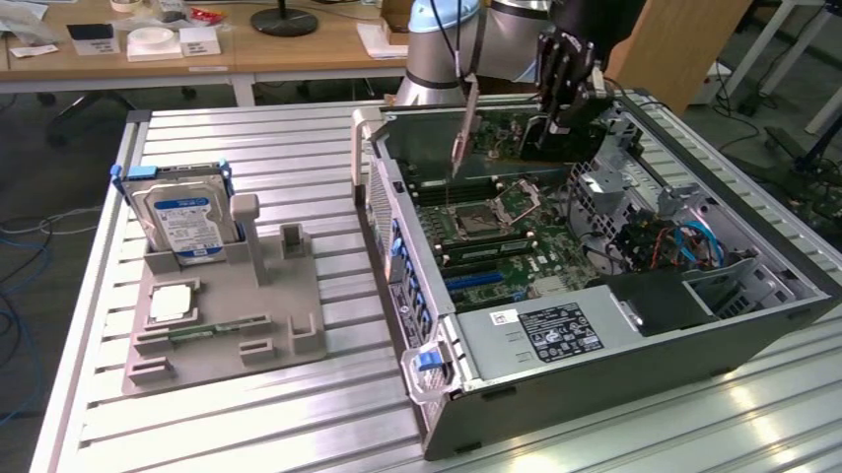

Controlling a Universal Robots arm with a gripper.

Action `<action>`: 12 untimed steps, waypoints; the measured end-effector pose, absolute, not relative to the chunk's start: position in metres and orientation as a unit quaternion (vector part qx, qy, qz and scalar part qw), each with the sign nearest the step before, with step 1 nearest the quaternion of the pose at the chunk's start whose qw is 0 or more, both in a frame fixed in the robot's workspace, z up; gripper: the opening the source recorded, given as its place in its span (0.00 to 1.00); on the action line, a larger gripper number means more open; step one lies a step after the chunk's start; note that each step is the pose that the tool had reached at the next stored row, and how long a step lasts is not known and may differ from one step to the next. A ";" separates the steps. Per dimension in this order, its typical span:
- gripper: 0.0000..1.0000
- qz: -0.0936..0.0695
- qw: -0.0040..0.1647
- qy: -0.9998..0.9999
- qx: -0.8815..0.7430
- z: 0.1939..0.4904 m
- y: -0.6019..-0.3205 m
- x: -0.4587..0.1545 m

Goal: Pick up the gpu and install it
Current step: 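Insert the gpu into the slot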

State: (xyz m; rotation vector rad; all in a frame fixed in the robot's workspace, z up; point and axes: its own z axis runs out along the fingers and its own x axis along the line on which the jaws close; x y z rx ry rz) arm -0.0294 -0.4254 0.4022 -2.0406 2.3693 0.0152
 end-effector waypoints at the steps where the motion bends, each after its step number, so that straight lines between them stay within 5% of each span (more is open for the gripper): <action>1: 0.27 0.003 0.009 0.755 -0.655 0.402 -0.425 -0.029; 12: 0.27 -0.010 0.025 0.736 -0.676 0.396 -0.425 -0.029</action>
